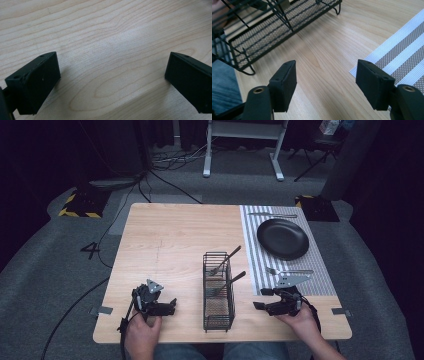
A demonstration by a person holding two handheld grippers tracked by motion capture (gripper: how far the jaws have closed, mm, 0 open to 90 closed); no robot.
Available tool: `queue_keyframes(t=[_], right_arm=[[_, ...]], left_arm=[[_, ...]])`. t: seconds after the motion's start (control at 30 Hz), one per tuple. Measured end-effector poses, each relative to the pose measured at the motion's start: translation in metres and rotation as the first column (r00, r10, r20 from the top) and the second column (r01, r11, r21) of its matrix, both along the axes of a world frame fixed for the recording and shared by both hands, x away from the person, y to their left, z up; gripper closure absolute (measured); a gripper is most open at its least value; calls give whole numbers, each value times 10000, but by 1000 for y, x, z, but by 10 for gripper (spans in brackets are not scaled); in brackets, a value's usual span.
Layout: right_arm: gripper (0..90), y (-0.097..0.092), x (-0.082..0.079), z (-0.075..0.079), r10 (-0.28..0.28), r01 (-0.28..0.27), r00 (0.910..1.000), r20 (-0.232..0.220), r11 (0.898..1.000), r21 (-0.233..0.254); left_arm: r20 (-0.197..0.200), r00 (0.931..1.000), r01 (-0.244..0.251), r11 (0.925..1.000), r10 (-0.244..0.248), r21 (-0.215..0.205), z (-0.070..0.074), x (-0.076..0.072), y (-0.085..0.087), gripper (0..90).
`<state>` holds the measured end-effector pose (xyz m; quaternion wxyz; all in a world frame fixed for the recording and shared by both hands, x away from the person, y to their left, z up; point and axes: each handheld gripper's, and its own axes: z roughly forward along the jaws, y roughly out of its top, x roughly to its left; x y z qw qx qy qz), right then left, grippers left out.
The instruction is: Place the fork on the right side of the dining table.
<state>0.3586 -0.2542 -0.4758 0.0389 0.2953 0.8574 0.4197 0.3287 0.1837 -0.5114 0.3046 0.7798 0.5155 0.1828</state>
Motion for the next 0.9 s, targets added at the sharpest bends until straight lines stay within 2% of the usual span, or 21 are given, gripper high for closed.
queue_keyframes(t=[0.1,0.13,0.17,0.27,0.43,0.6,0.73,0.77,0.8,0.9], right_arm=[[330,0,-1,-4,48,-47,10000,82,10000,-29],[328,1,-2,-8,87,-82,9994,322,9999,-135],[328,1,-2,-8,87,-82,9994,322,9999,-135],[326,2,-6,-13,107,-83,9967,802,9995,-303],[326,2,-8,-18,105,-62,9951,987,9990,-440],[325,3,-11,-24,95,3,9898,1422,9977,-685],[318,2,-12,-29,17,100,9893,1459,9968,-795],[307,3,-12,-31,-10,142,9895,1445,9958,-904],[288,4,-14,-33,9,188,9862,1654,9929,-1175],[256,4,-14,-33,-89,293,9862,1654,9922,-1213]], left_arm=[[0,10000,-1,10000,1,-1,0,0,0,1],[2,10000,-4,10000,4,-1,0,0,0,0],[2,10000,-4,10000,4,-1,0,0,0,0],[0,10000,0,10000,0,1,0,0,0,1],[0,10000,-2,10000,2,-4,0,0,0,1],[-10,10000,-2,10000,2,6,0,0,0,1],[-1,10000,2,10000,-2,2,0,0,0,1],[3,10000,-2,10000,2,-1,0,0,0,1],[2,10000,-4,10000,4,-2,0,0,0,1],[2,10000,-4,10000,4,0,0,0,0,1]])
